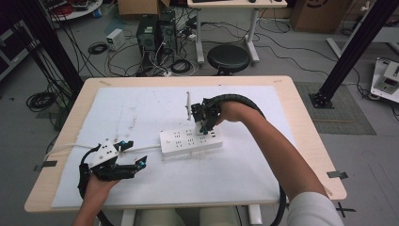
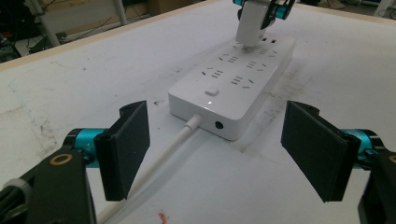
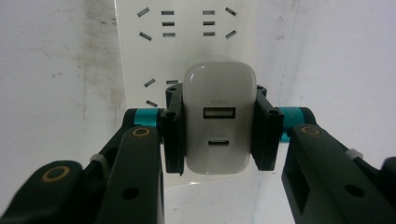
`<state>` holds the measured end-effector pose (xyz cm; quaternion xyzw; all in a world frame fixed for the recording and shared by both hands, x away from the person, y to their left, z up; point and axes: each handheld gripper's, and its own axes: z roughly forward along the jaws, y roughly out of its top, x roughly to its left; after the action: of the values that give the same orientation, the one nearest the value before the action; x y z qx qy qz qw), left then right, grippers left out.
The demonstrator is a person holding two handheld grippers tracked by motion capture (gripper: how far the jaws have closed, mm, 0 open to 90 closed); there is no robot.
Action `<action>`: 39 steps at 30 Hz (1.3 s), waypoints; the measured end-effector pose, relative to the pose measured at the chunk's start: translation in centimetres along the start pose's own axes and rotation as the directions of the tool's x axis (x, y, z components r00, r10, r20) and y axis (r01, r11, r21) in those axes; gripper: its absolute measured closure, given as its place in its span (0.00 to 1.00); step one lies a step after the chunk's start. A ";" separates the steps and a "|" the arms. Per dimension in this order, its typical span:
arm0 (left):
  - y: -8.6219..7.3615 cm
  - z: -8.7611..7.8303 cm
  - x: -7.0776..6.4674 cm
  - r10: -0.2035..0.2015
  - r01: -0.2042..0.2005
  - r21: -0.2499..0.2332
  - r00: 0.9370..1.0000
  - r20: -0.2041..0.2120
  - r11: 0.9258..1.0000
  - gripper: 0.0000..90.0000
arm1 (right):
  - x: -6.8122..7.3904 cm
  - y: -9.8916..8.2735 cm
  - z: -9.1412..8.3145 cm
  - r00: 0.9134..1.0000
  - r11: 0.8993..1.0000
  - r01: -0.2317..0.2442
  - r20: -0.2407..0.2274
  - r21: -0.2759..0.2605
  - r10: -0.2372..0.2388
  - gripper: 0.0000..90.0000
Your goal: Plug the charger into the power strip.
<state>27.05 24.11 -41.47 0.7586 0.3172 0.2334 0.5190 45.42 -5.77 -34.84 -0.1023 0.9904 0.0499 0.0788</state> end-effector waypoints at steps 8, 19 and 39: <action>-0.2 -0.1 -0.1 -0.011 0.011 -0.002 1.000 -0.007 1.000 0.26 | -0.3 1.1 0.9 1.000 0.996 0.003 -0.028 0.092 0.000 0.71; -0.2 0.1 -0.2 -0.006 0.006 0.002 1.000 -0.005 1.000 0.26 | -0.6 1.3 1.0 0.998 0.994 -0.030 -0.045 0.101 0.034 0.71; -0.9 0.1 0.3 -0.027 0.027 -0.008 1.000 -0.013 1.000 0.26 | -1.3 1.3 1.9 0.995 0.995 -0.050 -0.084 0.088 0.057 0.71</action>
<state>27.17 24.50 -42.33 0.7506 0.3300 0.2327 0.5231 46.66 -4.04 -36.37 -0.0743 0.9965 0.0048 0.0390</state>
